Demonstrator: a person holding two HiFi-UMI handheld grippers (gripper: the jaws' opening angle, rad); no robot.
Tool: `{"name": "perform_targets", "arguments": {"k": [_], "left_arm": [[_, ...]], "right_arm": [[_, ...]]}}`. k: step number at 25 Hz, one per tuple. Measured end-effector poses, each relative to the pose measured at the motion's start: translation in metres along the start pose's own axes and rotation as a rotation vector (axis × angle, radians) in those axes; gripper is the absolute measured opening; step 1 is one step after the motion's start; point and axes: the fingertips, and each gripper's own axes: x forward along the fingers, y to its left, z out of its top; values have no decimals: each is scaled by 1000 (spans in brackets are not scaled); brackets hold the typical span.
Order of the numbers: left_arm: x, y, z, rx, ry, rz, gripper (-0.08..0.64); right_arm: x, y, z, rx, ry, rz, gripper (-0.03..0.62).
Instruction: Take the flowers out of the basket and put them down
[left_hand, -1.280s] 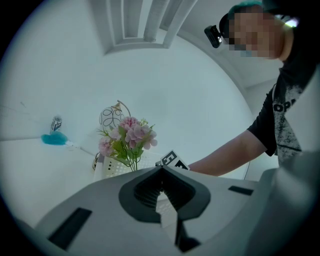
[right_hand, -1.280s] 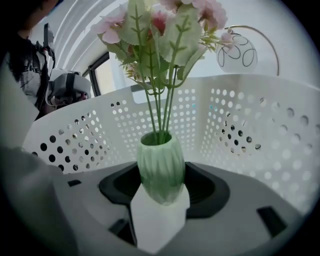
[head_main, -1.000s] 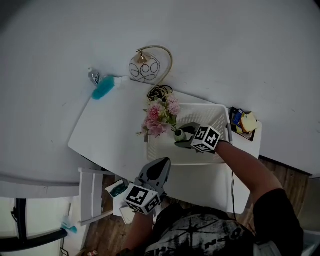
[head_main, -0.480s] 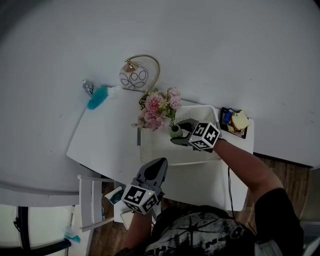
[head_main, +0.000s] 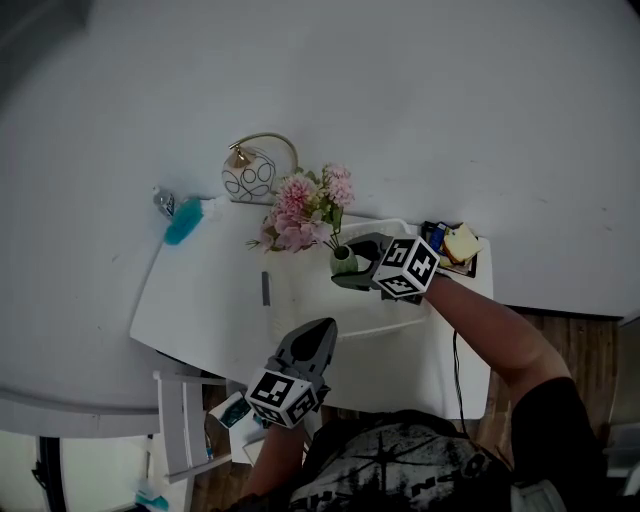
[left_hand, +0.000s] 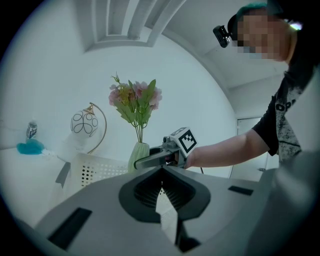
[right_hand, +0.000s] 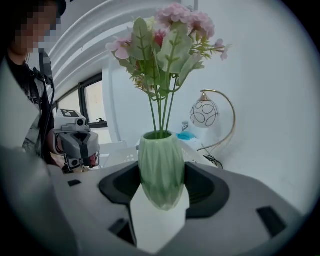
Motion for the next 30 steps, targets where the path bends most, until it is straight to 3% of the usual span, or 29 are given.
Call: {"name": "perform_targets", "arguments": {"k": [10,18,30], "left_arm": [[24,-22,3,27,27,-134,14],[51,-70,5,48,64,-223,14],[51,-51,-12,30,50,-354,14]], "right_arm": [[-50,-11,14,30,-38,-105,267],[-135,-24,21,52,-76,-207,267],[-157,-41,11,86,-65,-378,267]]}}
